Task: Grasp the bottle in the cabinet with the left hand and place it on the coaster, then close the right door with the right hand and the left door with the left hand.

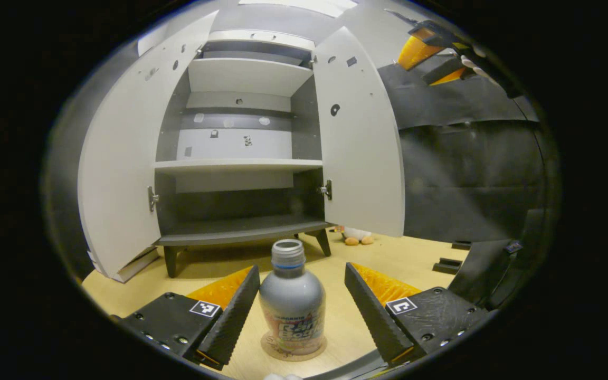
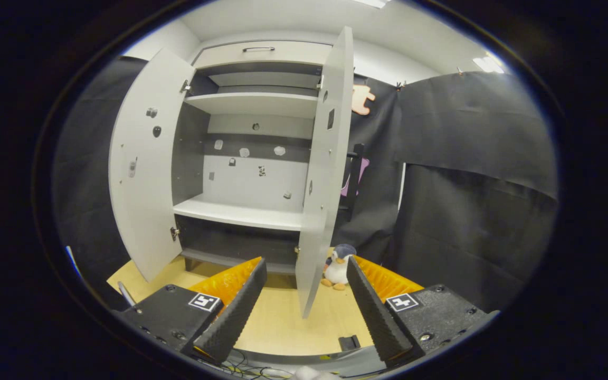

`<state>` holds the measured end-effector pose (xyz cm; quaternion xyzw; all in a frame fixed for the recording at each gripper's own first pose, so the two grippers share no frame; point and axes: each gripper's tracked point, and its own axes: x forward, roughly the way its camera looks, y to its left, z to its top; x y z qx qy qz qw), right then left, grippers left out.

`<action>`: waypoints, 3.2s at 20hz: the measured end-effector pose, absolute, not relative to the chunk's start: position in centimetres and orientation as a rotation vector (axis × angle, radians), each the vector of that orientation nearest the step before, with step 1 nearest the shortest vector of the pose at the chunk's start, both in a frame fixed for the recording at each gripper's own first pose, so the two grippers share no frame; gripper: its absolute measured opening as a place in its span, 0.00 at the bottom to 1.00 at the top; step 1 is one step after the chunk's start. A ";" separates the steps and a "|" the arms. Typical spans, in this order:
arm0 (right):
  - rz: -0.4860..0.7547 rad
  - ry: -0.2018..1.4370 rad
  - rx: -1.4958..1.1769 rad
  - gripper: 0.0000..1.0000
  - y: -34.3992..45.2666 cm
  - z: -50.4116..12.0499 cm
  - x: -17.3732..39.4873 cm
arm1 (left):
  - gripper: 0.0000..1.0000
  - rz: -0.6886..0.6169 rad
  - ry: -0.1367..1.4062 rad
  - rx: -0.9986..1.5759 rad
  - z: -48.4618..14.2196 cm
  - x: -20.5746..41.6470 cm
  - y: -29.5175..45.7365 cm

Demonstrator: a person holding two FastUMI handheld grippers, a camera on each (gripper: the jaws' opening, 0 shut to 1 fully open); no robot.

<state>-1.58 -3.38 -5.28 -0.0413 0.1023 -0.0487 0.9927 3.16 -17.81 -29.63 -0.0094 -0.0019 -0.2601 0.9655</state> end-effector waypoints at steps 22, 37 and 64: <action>-0.163 0.047 0.054 0.99 -8.7 -3.5 0.0 | 1.00 -0.296 -0.071 0.000 -1.1 3.2 -5.1; 0.007 0.025 0.051 0.99 -22.4 1.6 13.9 | 0.98 0.034 0.077 -0.017 -1.9 0.1 -6.1; 0.274 0.044 -0.017 0.96 -2.2 2.0 16.1 | 0.97 0.102 0.104 0.005 -3.7 -1.1 2.5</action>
